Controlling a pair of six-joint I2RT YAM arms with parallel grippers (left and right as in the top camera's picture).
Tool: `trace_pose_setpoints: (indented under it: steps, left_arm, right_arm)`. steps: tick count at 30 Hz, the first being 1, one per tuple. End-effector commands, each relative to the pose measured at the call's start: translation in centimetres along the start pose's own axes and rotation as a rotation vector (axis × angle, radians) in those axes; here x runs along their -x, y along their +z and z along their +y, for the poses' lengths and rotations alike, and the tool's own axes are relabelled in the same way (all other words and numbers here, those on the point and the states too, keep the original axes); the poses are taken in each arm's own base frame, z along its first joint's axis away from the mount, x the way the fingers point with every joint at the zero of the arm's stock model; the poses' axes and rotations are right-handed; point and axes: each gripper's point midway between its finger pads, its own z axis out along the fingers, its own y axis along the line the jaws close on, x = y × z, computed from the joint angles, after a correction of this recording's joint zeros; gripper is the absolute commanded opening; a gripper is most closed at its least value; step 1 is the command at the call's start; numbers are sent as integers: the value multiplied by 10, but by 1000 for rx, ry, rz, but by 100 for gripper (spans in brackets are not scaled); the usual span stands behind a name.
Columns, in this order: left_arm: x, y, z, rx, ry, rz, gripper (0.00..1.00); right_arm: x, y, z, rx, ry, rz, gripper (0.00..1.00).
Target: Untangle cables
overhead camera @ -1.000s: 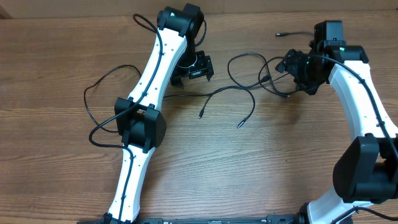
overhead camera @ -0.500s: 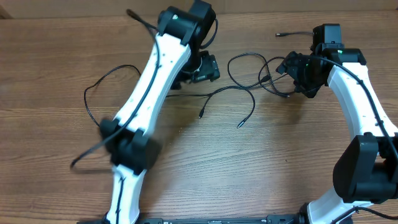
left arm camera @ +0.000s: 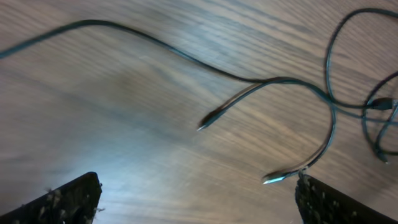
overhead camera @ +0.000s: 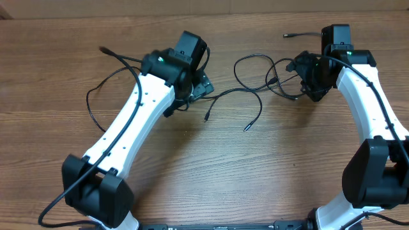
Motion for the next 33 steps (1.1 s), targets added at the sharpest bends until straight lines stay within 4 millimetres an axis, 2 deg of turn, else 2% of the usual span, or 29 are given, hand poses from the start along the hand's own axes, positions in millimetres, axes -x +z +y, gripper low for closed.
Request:
trace_pose_setpoints:
  steps: [1,6,15,20,22,23,25,27,30,33]
  left_arm:
    - [-9,33,-4,-23,0,61,100]
    - [-3,67,-16,-68,-10,62,99]
    - [-3,126,-3,21,-160,108,100]
    - [18,147,-4,-10,-202,66,98]
    - [29,152,-4,-20,-213,34,94]
    - [35,152,-4,-25,-217,16,90]
    - [45,152,-5,-39,-226,-13,76]
    - [52,151,-7,-59,-220,-26,47]
    - [52,151,-6,-68,-214,-9,4]
    - [50,149,-8,-89,-189,18,4]
  right_arm:
    - [16,4,-6,-35,96,-81,85]
    - [29,4,-7,-49,94,-151,85]
    - [29,5,-8,-56,91,-147,85]
    - [25,5,-12,-75,88,-133,86]
    - [23,5,-15,-86,89,-123,86]
    - [22,5,-16,-91,90,-120,86]
    - [20,5,-19,-102,91,-112,86]
    - [19,5,-19,-104,91,-110,86]
    - [19,5,-19,-104,91,-110,86]
    - [19,5,-20,-105,91,-109,86]
